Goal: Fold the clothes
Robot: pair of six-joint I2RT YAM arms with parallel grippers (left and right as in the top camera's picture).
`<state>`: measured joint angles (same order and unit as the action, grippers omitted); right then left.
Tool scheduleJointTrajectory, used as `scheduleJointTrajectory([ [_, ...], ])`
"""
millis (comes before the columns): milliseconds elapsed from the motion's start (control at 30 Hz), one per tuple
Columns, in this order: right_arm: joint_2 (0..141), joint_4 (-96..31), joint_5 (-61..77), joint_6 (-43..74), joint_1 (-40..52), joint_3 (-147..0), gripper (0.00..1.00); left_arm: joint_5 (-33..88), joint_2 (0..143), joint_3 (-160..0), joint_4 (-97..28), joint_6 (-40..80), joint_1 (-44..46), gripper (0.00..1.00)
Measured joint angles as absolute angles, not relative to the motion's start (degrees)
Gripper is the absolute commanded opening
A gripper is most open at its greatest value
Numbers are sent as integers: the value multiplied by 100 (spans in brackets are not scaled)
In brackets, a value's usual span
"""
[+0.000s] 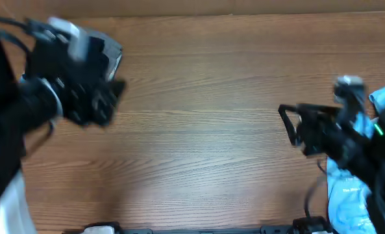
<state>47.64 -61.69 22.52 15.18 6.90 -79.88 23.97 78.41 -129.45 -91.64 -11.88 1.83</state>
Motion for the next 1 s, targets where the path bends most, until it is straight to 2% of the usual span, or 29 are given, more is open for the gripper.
scheduleJointTrajectory([
  [167,4152,-6449,2224,1490,690,-8036,100,1052,7238,-12980,-9686,-414,1940,100],
  [267,4119,-6744,2206,1494,690,-8034,100,642,7175,-12980,-9692,-176,2381,100],
  [567,4145,-7638,2185,1496,690,-8025,100,224,7314,-12962,-9688,32,2477,100],
  [767,4145,-7765,2169,1494,690,-8025,100,165,7330,-12962,-9688,54,2477,100],
  [900,4112,-6834,1601,1428,690,-7935,100,145,7356,-12962,-9688,54,2477,100],
  [1000,3870,-5175,956,1378,690,-7432,100,143,7369,-12962,-9688,54,2477,100],
])
